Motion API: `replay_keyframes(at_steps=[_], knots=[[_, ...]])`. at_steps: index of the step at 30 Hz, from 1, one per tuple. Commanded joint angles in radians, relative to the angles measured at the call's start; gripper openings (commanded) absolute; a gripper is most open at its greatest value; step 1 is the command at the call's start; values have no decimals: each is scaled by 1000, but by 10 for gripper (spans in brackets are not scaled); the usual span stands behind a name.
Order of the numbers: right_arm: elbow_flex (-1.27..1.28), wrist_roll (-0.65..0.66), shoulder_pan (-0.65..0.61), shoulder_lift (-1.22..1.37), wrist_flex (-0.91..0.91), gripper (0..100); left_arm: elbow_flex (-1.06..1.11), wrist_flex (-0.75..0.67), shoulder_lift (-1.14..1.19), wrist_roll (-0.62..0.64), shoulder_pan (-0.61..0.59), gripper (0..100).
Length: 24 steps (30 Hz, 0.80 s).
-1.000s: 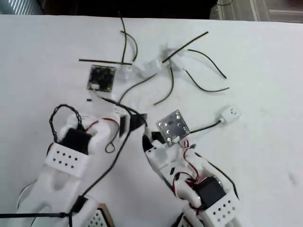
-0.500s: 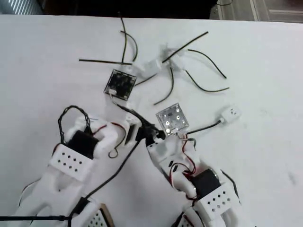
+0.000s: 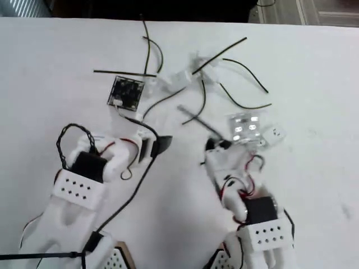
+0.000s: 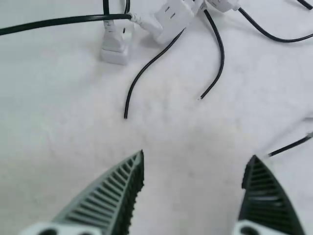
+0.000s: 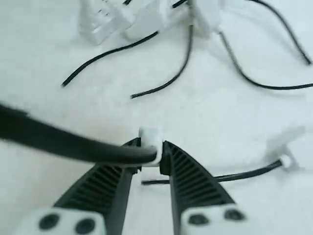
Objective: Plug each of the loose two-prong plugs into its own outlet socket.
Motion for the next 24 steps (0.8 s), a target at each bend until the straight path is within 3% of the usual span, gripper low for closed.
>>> replay_keyframes(at_steps=[1,6,10,13,24], knots=[[-71,-97,193,1,-68,18,-40,-20,1,-123,33,321],[-68,-233,383,1,-142,18,-110,-38,226,-143,128,321],[-66,-293,461,1,-168,18,-250,-32,495,-255,211,321],[-66,-319,513,1,-185,18,-350,-35,651,-265,269,321],[-66,-319,535,1,-189,18,-624,-40,952,-265,444,320]])
